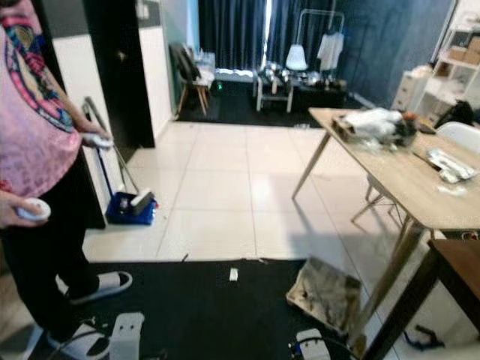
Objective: Picking trash to rubbish bin
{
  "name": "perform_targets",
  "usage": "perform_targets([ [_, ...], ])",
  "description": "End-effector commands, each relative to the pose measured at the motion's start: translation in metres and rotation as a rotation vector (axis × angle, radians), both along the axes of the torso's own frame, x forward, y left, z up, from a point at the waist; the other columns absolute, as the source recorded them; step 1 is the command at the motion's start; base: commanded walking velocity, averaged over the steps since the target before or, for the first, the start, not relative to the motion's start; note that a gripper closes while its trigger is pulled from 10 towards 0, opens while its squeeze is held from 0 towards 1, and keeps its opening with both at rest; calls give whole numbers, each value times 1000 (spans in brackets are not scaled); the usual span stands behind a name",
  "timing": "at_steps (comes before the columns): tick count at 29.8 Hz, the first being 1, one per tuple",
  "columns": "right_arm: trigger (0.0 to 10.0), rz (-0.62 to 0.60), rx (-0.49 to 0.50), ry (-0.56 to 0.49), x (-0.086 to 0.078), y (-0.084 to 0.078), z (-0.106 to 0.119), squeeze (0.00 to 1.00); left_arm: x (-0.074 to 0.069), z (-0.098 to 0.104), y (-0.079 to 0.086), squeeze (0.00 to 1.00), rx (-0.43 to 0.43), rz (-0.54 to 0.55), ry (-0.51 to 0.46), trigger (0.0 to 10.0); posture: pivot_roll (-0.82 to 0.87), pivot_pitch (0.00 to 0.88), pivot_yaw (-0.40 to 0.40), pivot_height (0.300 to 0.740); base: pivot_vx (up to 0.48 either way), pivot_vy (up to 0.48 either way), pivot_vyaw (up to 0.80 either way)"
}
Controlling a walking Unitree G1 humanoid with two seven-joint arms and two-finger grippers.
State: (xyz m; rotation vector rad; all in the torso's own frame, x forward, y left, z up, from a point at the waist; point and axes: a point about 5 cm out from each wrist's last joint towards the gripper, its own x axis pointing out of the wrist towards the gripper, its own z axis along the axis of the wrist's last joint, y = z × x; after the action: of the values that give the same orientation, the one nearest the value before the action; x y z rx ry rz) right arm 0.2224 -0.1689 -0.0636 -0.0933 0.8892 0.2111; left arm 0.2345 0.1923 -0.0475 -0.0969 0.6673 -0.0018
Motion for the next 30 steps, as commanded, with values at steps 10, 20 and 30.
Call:
perform_targets([
  [10, 10000, -22, -6, 10, -2, -4, -1, 0, 0, 0, -2, 0, -2, -1, 12, 10000, 42, 7, -66, 740, 300, 0, 0],
  [20, 10000, -20, -3, 8, 0, -2, 0, 0, 1, 0, -2, 0, -6, 1, 13, 10000, 44, 11, -66, 740, 265, 0, 0],
  [30, 10000, -30, -3, 7, -2, -1, -1, 0, -1, -1, 0, 0, 30, -5, 20, 10000, 46, 13, -62, 740, 25, 0, 0],
])
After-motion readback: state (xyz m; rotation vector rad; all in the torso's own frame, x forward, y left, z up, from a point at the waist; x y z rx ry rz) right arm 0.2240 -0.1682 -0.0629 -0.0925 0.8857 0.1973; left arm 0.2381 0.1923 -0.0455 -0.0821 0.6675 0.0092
